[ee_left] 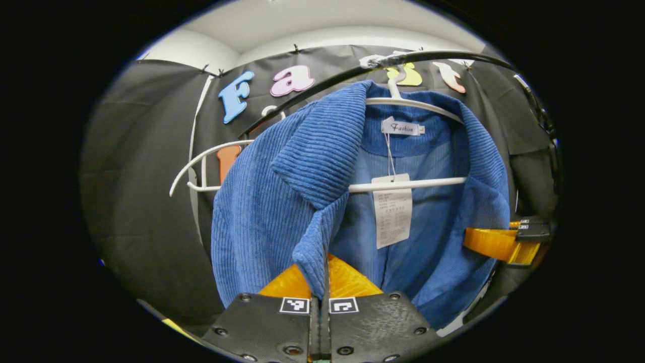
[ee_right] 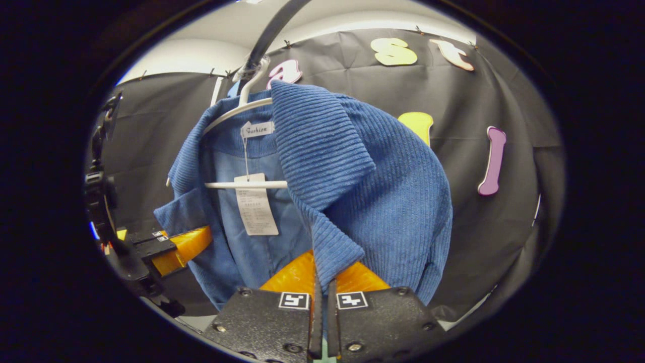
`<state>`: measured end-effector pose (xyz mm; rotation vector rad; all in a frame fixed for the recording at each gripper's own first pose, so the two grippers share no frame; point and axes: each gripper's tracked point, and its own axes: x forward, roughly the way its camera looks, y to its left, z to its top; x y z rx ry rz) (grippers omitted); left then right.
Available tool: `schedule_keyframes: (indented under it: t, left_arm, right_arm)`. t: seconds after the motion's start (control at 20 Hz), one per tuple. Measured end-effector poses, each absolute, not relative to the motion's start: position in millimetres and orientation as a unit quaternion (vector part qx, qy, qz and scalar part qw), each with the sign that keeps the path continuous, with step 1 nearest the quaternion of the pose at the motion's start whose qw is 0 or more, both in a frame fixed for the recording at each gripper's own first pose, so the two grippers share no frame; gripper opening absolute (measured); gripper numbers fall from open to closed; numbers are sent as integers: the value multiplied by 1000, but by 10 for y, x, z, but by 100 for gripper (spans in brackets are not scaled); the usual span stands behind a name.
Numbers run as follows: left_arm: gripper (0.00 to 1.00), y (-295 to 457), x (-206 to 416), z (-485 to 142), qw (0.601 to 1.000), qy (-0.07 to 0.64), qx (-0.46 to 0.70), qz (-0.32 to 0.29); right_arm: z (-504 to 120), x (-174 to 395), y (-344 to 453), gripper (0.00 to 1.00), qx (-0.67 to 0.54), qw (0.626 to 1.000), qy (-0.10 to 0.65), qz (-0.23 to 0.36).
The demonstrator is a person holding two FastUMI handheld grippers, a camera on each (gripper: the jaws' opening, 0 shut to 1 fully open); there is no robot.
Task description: Grasp the clothes on the hanger with both hands and then place them into the laundry hamper below.
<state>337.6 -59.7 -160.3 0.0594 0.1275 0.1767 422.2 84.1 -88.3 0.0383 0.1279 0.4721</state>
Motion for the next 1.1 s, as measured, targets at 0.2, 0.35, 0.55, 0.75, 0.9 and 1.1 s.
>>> schedule_keyframes:
  t: [0.2, 0.35, 0.55, 0.75, 0.9, 1.1]
  left_arm:
    - [6, -402, 3304, -1552, 992, 59, 34, 108]
    - [0, -143, 3249, -1497, 988, 57, 36, 136]
    - [6, 121, 3241, -1374, 986, 49, 52, 153]
    - [0, 208, 3226, -1297, 985, 44, 51, 162]
    - [0, 305, 3226, -1193, 983, 38, 48, 172]
    - [0, 456, 3242, -1040, 982, 31, 44, 180]
  right_arm:
    - [-867, 4309, 718, 6, 42, 972, 65, 223]
    - [-830, 4364, 534, 6, 52, 973, 64, 218]
    - [-754, 4402, 331, 6, 51, 972, 55, 224]
    - [-609, 4488, 79, 5, 71, 972, 44, 218]
    - [-497, 4544, -74, 6, 87, 974, 38, 205]
    - [-404, 4613, -151, 5, 97, 972, 38, 212]
